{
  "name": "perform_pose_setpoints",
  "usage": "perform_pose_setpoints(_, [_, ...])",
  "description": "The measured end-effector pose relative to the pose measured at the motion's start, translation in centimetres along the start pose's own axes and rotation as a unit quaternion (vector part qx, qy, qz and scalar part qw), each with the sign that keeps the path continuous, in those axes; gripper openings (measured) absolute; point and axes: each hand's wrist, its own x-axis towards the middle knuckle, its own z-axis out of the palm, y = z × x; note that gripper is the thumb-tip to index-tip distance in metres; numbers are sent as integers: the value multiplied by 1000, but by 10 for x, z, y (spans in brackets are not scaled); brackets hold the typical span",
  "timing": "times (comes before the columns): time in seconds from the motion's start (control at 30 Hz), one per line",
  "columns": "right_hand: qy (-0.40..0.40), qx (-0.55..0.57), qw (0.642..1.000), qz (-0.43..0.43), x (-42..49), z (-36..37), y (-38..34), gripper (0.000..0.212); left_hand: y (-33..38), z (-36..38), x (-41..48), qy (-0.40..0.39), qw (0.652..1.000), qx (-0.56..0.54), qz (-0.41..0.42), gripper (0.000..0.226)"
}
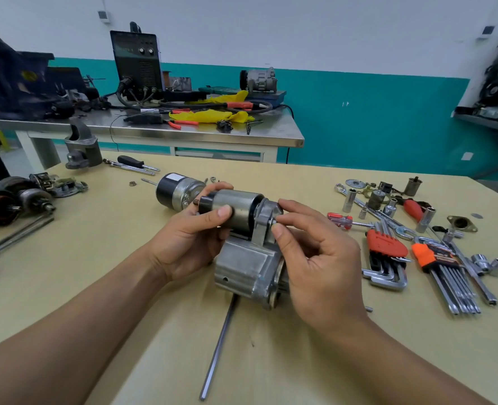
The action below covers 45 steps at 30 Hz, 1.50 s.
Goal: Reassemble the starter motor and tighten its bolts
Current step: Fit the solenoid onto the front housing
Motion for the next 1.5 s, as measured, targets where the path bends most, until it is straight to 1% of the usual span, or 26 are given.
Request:
perform_pose_setpoints(0.1, [3, -1, 1000, -4, 0, 0, -1, 17, 3, 1, -1, -13, 1000, 7, 2, 76])
perform_pose_setpoints(0.27, [11, 8, 1000, -15, -2, -3, -1, 15, 6, 2, -3, -13, 998, 64, 14, 65])
perform_pose_setpoints(0.37, [16, 21, 999, -19, -2, -5, 0, 15, 8, 11, -3, 17, 996, 82, 20, 46])
perform_pose_setpoints(0.43, [14, 31, 999, -15, -3, -7, 1, 14, 9, 13, -1, 38, 994, 95, 24, 27])
perform_pose_setpoints(0.5, [7, 38, 999, -13, -2, -8, 1, 13, 12, 11, -1, 31, 994, 103, 25, 14])
perform_pose_setpoints(0.53, [4, 39, 999, -14, -2, -9, 1, 13, 14, 9, -2, 22, 994, 108, 26, 13])
perform_pose_setpoints(0.57, [0, 41, 999, -15, -1, -8, 0, 13, 16, 8, -2, 13, 993, 114, 27, 21])
perform_pose_setpoints(0.63, [-8, 47, 999, -13, 0, -8, -1, 14, 20, 6, -3, -3, 991, 129, 28, 46])
perform_pose_setpoints(0.67, [-12, 50, 999, -11, 0, -8, -1, 14, 21, 5, -2, -6, 990, 138, 30, 53])
perform_pose_setpoints(0.73, [-18, 51, 999, -4, 0, -9, -2, 13, 20, 6, -2, -13, 989, 145, 35, 55])
perform_pose_setpoints(0.9, [-27, 31, 999, 0, 2, -9, -4, 7, 20, 13, -4, -5, 991, 131, 35, 53])
perform_pose_setpoints(0.93, [-30, 28, 999, -1, 3, -9, -5, 7, 20, 14, -4, -6, 991, 129, 35, 46])
perform_pose_setpoints(1.0, [-38, 29, 999, -8, 3, -9, -5, 9, 19, 15, -4, 0, 992, 124, 37, 18])
perform_pose_setpoints(1.07, [-52, 45, 998, -10, 1, -11, -4, 14, 19, 17, -6, 2, 992, 123, 40, 10])
perform_pose_setpoints(1.1, [-59, 53, 997, -11, 0, -12, -3, 17, 21, 18, -7, -5, 992, 123, 38, 9])
perform_pose_setpoints(1.13, [-62, 57, 996, -14, 0, -13, -2, 18, 21, 18, -7, -15, 991, 123, 40, 21])
perform_pose_setpoints(1.17, [-59, 54, 997, -17, 0, -14, -1, 18, 22, 20, -8, -17, 991, 127, 34, 27])
perform_pose_setpoints(1.2, [-55, 51, 997, -20, 0, -14, 0, 17, 21, 18, -8, -20, 991, 129, 37, 21])
perform_pose_setpoints(1.23, [-50, 51, 997, -19, 0, -14, 0, 15, 22, 19, -8, -11, 991, 129, 36, 9])
perform_pose_setpoints(1.33, [-50, 60, 997, -3, 3, -15, 1, 12, 20, 17, -5, 0, 991, 130, 42, 19])
perform_pose_setpoints(1.5, [-62, 50, 997, 6, 6, -18, 0, 8, 20, 18, -5, 8, 990, 134, 37, 15])
